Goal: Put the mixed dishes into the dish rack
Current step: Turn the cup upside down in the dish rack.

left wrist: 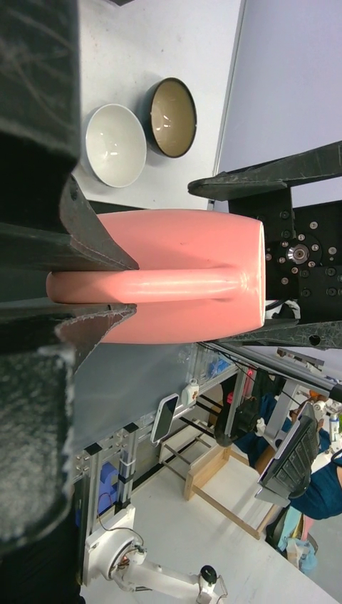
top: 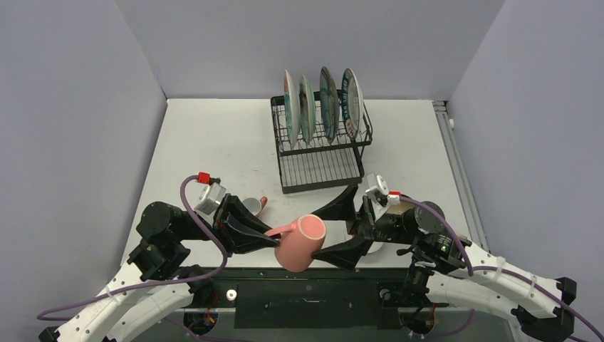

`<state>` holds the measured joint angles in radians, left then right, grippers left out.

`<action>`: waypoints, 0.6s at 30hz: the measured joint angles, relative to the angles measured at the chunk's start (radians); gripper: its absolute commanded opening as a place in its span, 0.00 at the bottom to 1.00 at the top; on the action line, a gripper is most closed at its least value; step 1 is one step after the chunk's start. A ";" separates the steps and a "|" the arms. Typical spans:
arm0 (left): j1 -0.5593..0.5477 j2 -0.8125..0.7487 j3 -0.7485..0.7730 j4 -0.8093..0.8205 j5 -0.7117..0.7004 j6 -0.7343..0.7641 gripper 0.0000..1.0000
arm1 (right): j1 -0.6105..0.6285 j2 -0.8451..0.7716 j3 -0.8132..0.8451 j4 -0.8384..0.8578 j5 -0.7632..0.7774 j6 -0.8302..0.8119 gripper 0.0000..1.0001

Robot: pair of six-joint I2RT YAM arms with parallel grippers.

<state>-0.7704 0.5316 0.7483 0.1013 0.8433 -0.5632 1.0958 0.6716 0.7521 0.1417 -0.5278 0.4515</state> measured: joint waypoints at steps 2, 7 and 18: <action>0.000 0.001 -0.002 0.011 0.008 -0.002 0.00 | 0.009 0.012 0.003 0.013 -0.015 0.003 1.00; 0.000 0.004 -0.009 0.032 0.026 -0.008 0.00 | 0.034 0.050 0.023 0.036 -0.040 0.006 1.00; 0.000 0.007 -0.019 0.068 0.050 -0.025 0.00 | 0.081 0.106 0.068 0.035 -0.052 -0.011 1.00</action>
<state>-0.7704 0.5385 0.7292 0.1688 0.8936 -0.5880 1.1770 0.7776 0.8200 0.1768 -0.5800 0.4404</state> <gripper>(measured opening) 0.144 0.999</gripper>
